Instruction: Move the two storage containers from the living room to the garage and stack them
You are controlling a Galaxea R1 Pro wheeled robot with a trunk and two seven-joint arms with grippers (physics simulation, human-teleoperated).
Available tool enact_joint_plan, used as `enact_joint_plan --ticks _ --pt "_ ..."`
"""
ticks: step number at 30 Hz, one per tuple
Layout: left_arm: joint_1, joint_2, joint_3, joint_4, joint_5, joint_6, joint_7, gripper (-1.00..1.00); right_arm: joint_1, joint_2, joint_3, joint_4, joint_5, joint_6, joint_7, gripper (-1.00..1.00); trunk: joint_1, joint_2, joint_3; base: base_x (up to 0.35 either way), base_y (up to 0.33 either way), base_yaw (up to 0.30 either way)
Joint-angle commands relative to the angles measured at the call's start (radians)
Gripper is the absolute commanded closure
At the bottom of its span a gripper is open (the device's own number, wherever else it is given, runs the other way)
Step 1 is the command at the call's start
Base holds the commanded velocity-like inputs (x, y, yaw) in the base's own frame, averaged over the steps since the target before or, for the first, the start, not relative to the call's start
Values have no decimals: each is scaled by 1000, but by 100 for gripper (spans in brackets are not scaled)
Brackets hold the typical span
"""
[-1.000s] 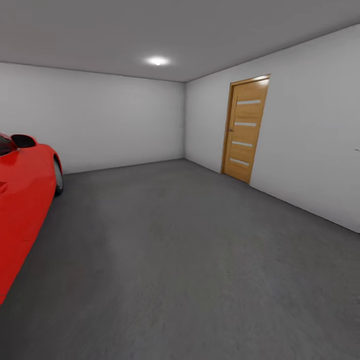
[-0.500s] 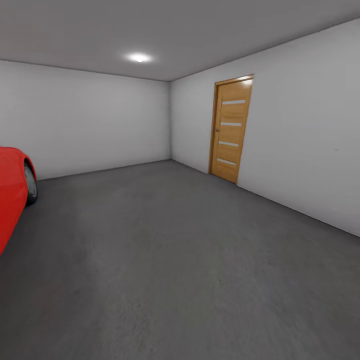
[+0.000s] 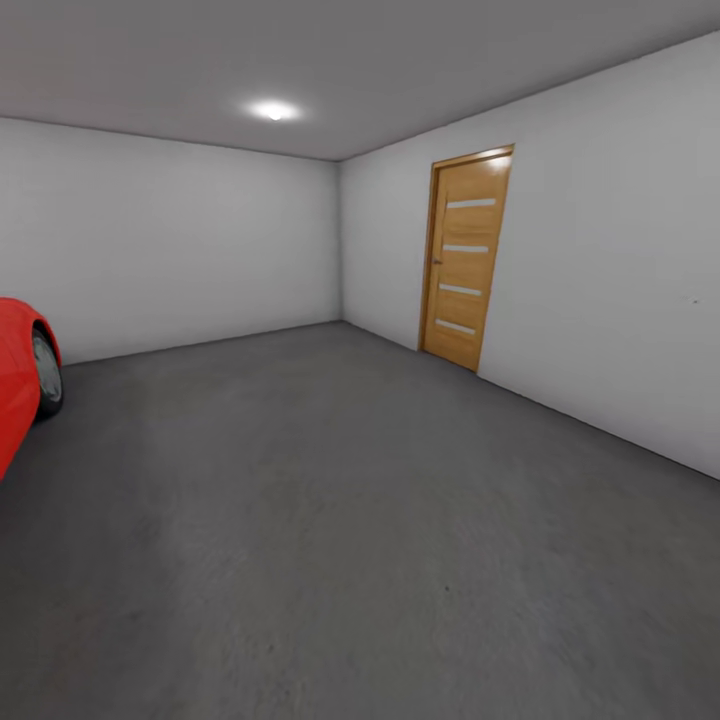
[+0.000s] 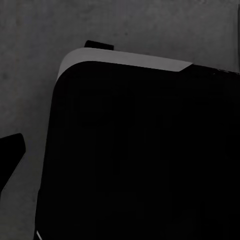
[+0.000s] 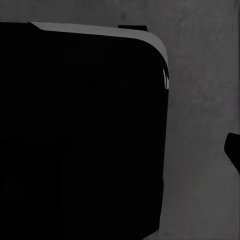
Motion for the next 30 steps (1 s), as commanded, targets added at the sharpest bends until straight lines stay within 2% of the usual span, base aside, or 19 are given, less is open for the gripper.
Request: enact_joint_plan --ticks 1,30 --pt "0 0 3 0 5 -2 0 -100 0 0 1 -1 0 -2 0 -100 1 0 -1 324 0 0" --pt "0 -3 4 0 5 -8 1 -100 0 4 -4 -1 -5 -4 0 -100 1 0 -1 324 0 0"
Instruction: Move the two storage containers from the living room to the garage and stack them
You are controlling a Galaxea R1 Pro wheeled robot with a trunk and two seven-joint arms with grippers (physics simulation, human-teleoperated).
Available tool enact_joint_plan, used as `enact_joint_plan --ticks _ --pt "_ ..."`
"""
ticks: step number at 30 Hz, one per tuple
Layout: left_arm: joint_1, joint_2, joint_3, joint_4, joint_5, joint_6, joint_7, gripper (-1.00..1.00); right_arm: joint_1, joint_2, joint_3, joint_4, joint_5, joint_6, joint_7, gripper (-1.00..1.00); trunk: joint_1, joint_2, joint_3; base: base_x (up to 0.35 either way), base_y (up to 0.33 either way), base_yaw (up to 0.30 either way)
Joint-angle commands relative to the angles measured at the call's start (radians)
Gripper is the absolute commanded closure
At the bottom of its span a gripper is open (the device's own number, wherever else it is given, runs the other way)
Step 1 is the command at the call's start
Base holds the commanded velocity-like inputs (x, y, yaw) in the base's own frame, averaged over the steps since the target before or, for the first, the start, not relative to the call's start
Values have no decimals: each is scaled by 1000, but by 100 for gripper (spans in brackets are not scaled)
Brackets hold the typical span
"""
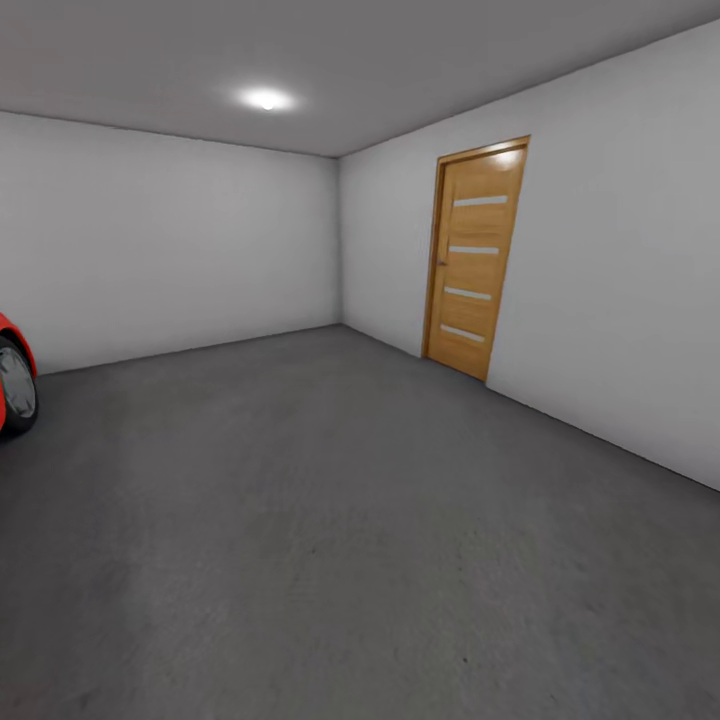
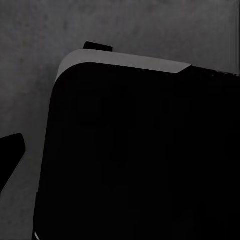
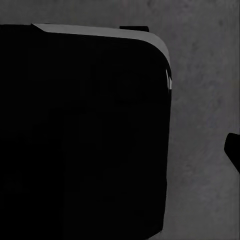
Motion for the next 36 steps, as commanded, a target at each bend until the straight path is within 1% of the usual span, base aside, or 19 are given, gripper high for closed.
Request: enact_joint_plan --ticks 1,7,12,18,28,36 --pt "0 -1 3 0 5 -2 0 -100 0 2 1 -1 -1 -2 0 -100 1 0 -1 324 0 0" --pt "0 -1 3 0 5 -2 0 -100 0 3 1 -1 -2 -2 0 -100 1 0 -1 324 0 0" --pt "0 -1 3 0 5 -2 0 -100 0 -2 0 -1 -1 -2 0 -100 1 0 -1 324 0 0" --pt "0 0 3 0 5 -2 0 -100 0 3 0 -1 -2 -2 0 -100 1 0 -1 324 0 0" --pt "0 0 3 0 5 -3 0 -100 0 0 0 -1 -1 -2 0 -100 1 0 -1 324 0 0" --pt "0 -1 3 0 5 -3 0 -100 0 4 0 -1 -2 -1 0 -100 1 0 -1 324 0 0"
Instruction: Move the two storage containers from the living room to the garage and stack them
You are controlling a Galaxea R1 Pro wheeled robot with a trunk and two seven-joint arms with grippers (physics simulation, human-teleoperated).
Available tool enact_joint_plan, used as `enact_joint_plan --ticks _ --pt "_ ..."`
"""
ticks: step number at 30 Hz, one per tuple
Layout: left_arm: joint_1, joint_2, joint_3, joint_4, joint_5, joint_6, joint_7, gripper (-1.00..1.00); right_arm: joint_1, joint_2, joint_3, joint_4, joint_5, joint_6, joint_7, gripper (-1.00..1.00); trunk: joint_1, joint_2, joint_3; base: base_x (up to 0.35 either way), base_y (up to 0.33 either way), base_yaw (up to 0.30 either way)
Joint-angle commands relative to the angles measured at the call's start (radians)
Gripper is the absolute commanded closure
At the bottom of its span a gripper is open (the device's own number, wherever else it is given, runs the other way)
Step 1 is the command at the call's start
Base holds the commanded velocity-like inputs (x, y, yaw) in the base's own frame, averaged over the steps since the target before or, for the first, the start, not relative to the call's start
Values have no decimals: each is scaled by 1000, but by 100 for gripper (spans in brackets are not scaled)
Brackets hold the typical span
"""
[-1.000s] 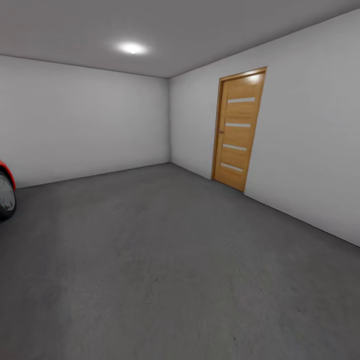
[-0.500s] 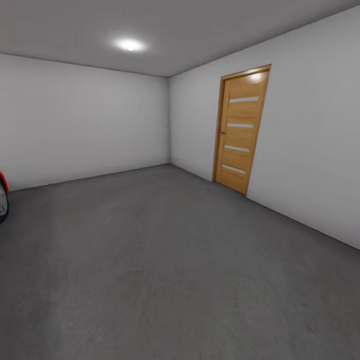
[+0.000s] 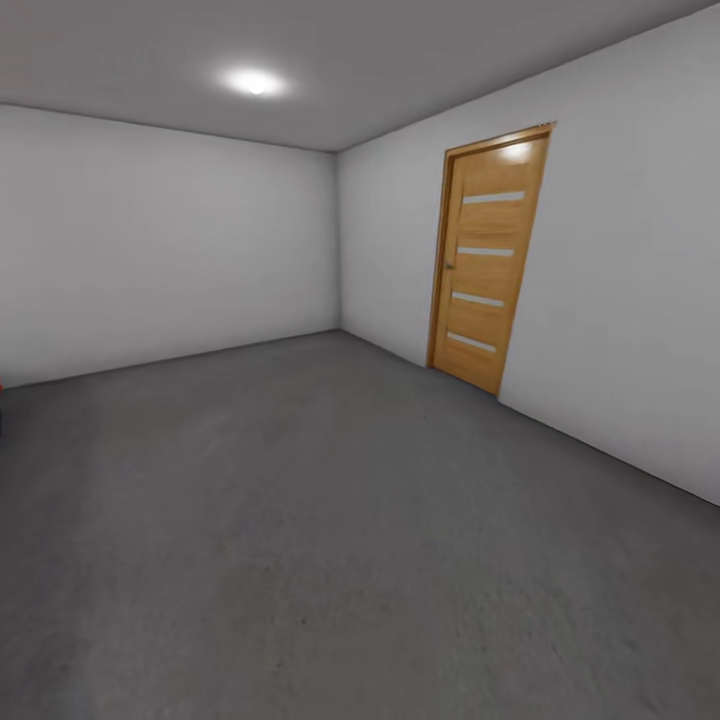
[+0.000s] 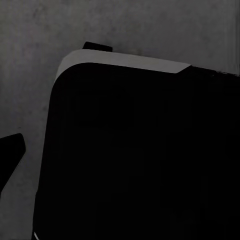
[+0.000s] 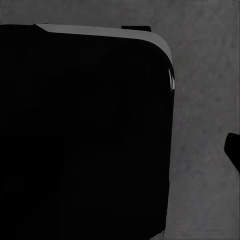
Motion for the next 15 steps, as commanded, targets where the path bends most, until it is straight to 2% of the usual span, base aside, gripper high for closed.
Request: enact_joint_plan --ticks 1,15 --pt "0 0 3 0 5 -3 0 -100 0 0 1 -1 0 -2 0 -100 1 0 -1 324 0 0" --pt "0 0 -1 -1 3 -4 0 -100 0 -1 1 -1 0 -2 0 -100 1 0 -1 324 0 0"
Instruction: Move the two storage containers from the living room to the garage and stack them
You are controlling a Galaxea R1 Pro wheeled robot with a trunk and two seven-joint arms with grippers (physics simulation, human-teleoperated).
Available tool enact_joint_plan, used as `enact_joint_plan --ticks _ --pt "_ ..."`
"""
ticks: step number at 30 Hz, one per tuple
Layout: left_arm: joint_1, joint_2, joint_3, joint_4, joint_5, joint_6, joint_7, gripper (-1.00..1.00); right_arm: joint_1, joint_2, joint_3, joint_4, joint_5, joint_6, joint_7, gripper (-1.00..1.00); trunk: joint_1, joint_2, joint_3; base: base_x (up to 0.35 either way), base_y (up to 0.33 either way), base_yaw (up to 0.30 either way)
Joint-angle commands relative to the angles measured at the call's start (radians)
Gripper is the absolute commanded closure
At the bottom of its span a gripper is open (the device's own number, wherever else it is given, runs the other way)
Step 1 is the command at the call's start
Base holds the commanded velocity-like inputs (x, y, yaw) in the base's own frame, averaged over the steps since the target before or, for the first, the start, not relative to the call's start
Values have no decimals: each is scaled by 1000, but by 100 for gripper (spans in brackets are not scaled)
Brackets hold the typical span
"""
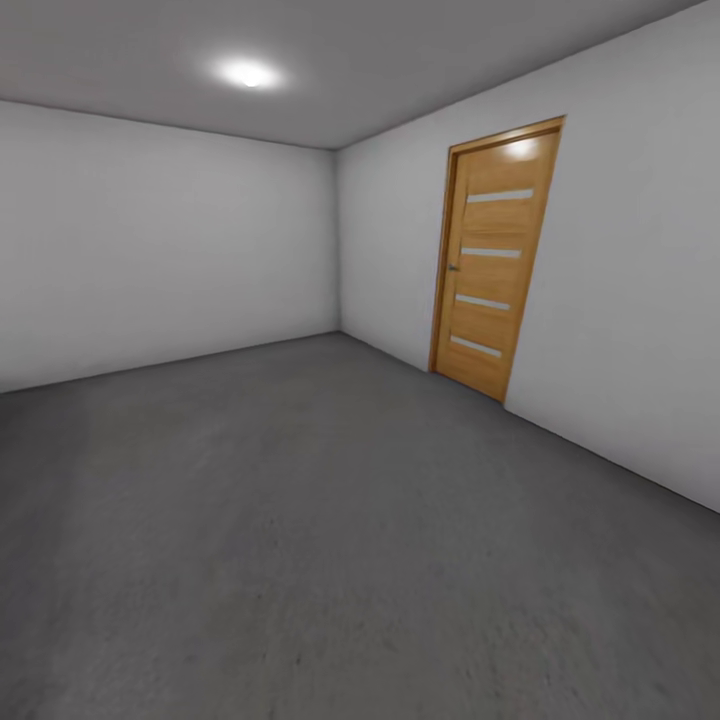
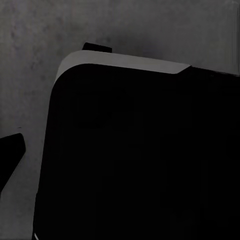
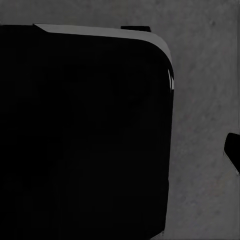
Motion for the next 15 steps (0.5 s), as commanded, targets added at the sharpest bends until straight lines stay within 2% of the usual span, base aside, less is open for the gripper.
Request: enact_joint_plan --ticks 1,15 --pt "0 0 2 0 5 -2 0 -100 0 0 1 -1 -1 -2 0 -100 1 0 -1 324 0 0" --pt "0 1 2 0 6 2 0 -100 0 0 1 -1 0 -1 0 -100 1 0 -1 324 0 0"
